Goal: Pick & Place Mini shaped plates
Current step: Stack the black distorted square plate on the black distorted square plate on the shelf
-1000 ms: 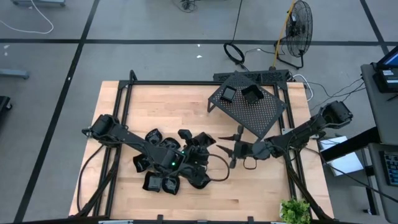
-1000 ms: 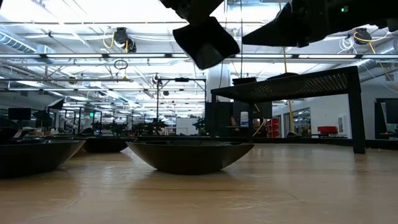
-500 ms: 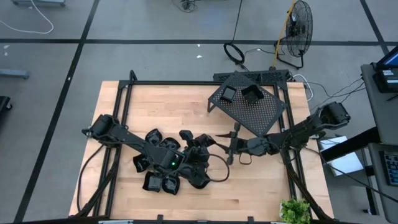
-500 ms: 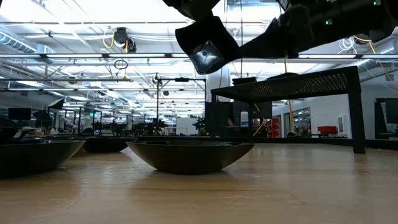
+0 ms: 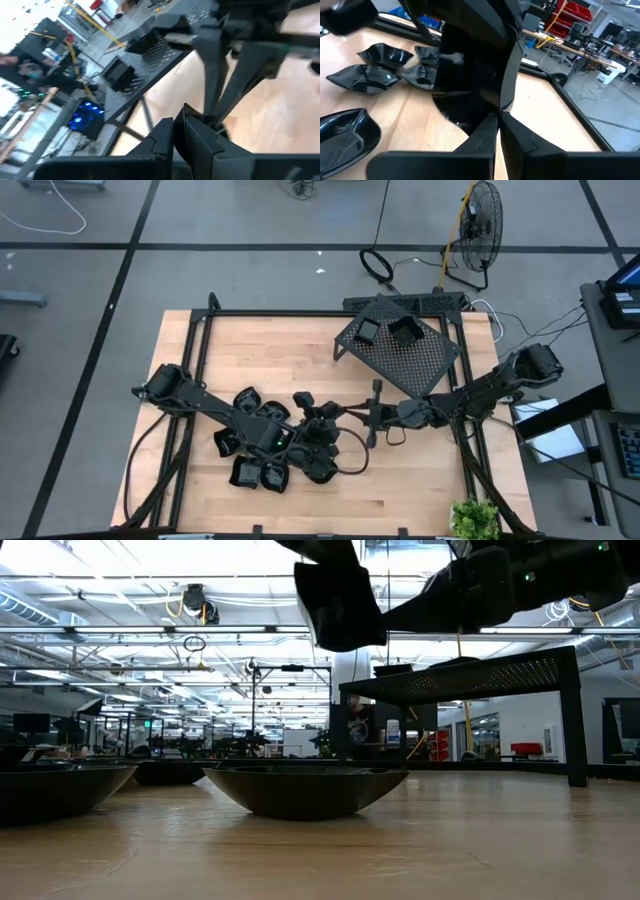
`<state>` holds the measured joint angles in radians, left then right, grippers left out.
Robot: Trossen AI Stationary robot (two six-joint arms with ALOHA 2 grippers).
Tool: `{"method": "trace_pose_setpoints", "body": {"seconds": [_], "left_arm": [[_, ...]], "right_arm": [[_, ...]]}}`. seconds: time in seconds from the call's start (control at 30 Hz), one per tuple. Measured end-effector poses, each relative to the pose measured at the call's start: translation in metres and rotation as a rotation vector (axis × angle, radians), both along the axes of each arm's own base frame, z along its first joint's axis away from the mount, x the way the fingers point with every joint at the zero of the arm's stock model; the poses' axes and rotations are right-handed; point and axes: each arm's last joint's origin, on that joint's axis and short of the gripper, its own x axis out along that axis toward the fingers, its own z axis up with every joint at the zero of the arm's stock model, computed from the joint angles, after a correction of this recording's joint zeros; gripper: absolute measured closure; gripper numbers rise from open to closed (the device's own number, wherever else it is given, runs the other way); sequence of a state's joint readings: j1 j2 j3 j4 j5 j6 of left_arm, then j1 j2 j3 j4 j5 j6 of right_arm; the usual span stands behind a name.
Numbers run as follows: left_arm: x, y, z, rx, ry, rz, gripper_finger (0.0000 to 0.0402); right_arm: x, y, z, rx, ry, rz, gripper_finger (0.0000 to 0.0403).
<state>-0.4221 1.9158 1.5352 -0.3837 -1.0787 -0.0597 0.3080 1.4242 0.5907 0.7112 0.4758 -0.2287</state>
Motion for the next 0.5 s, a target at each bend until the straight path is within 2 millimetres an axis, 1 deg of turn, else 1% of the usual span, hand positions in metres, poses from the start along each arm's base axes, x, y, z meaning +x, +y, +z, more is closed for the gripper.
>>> {"method": "trace_pose_setpoints", "body": {"seconds": [0.13,0.27,0.37,0.5], "left_arm": [[0.003,-0.003,0.003,-0.041,-0.045,-0.023,0.0333],[0.005,-0.007,0.008,-0.083,-0.105,-0.047,0.0296],[0.002,-0.013,0.021,-0.109,-0.175,-0.065,0.0261],[-0.010,-0.022,0.040,-0.135,-0.230,-0.096,0.0216]], "right_arm": [[0.000,-0.002,0.000,-0.008,0.006,-0.004,0.0401],[0.000,-0.004,-0.003,-0.019,0.030,-0.007,0.0402],[0.001,-0.005,-0.004,-0.022,0.040,-0.012,0.0402],[0.000,-0.006,-0.005,-0.030,0.054,-0.021,0.0402]]}}
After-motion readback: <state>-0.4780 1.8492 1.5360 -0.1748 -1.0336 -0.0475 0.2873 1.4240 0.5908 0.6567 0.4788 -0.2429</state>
